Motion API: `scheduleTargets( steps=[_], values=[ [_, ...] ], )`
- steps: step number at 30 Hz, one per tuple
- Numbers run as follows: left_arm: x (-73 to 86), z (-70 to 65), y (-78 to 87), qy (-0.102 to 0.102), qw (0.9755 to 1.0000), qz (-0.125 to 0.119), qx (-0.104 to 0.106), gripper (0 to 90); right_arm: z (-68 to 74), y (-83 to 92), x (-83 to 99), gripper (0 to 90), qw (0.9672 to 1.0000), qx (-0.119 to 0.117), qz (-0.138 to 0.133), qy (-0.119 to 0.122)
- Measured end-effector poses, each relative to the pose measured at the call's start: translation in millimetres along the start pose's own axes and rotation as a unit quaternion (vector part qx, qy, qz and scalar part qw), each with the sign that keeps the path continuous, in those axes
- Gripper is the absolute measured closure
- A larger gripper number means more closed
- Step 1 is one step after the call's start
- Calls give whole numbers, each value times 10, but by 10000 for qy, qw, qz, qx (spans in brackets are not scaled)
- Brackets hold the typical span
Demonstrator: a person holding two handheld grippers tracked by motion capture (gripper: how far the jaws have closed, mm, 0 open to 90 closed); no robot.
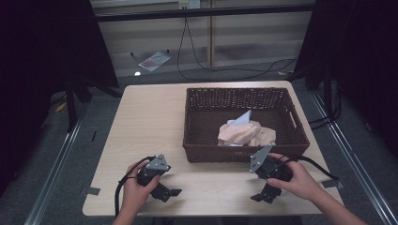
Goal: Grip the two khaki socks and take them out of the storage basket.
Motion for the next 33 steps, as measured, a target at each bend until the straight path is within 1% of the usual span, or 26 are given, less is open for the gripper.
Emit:
scheduleTargets(
  steps=[1, 3, 7, 8, 9, 12, 13, 14, 15, 16, 18, 19, 20, 22, 24, 26, 27, 28, 29, 30, 32, 33],
  values=[
    [0, 0, 0, -2, 10000, 1, 2, 29, 10, 18, -2, 43, 10000, -24, 55, -62],
    [-1, 0, -1, -1, 10000, -2, 4, 29, 4, 45, -13, 43, 10000, 0, 60, -11],
    [-1, 0, -1, -8, 10000, 0, 5, 29, 5, 97, -36, 43, 9999, -2, 107, -5],
    [-1, 4, 2, -33, 10000, 19, 1, 29, 5, 113, -45, 43, 9999, -14, 128, 2],
    [-2, -1, 1, -6, 10000, 2, -6, 29, -2, 145, -63, 44, 9999, -30, 145, 45],
    [-1, 0, 10, -19, 10000, 37, -6, 29, -11, 185, -80, 44, 9998, -46, 171, 41],
    [1, -3, 6, 9, 10000, 10, -2, 29, -29, 226, -93, 44, 9998, -122, 136, 23],
    [1, -1, 3, 8, 10000, -9, 12, 29, -37, 247, -101, 43, 9998, -120, 135, 4],
    [1, 0, 2, 8, 10000, -6, 4, 29, -55, 267, -108, 43, 9999, -95, 126, 70],
    [1, 0, 2, 8, 10000, -6, 4, 29, -55, 267, -108, 43, 9999, -95, 126, 70],
    [0, -2, 1, 11, 10000, -5, 0, 29, -77, 345, -129, 43, 9996, -169, 214, 24],
    [0, -3, 0, 12, 10000, -9, 6, 29, -88, 367, -136, 43, 9997, -163, 200, 48],
    [0, -3, 0, 11, 10000, -9, 2, 29, -91, 396, -141, 43, 9996, -180, 235, 4],
    [0, -2, 1, -4, 10000, -6, 4, 29, -118, 437, -156, 42, 9997, -187, 154, 45],
    [1, -4, 0, 14, 10000, -12, 6, 29, -128, 458, -161, 43, 9996, -193, 170, 60],
    [1, -4, 0, 12, 10000, -9, 7, 29, -142, 505, -171, 43, 9996, -194, 210, 17],
    [2, -3, 0, 10, 10000, -3, 5, 29, -175, 538, -180, 42, 9996, -243, 114, 34],
    [2, -4, -1, 14, 10000, -7, 9, 29, -186, 556, -184, 42, 9996, -246, 107, 24],
    [2, -4, -1, 14, 10000, -7, 9, 29, -186, 556, -184, 42, 9996, -246, 107, 24],
    [2, -4, -1, 14, 10000, -9, 13, 29, -200, 588, -189, 42, 9996, -250, 153, -37],
    [1, -1, -1, -3, 10000, -2, 15, 29, -214, 612, -195, 42, 9995, -280, 131, -28],
    [1, -1, -1, -3, 10000, -2, 15, 29, -226, 620, -198, 42, 9995, -298, 100, 25]
  ],
)
Point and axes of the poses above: each handheld gripper's, and its own axes: y roughly backward along the jaws, x roughly out of its underside, z roughly to its left, the point moved 1 cm from there along -y, roughly forward along the jaws, and after that the axes turned 13 degrees about z, right-handed, at the moved point
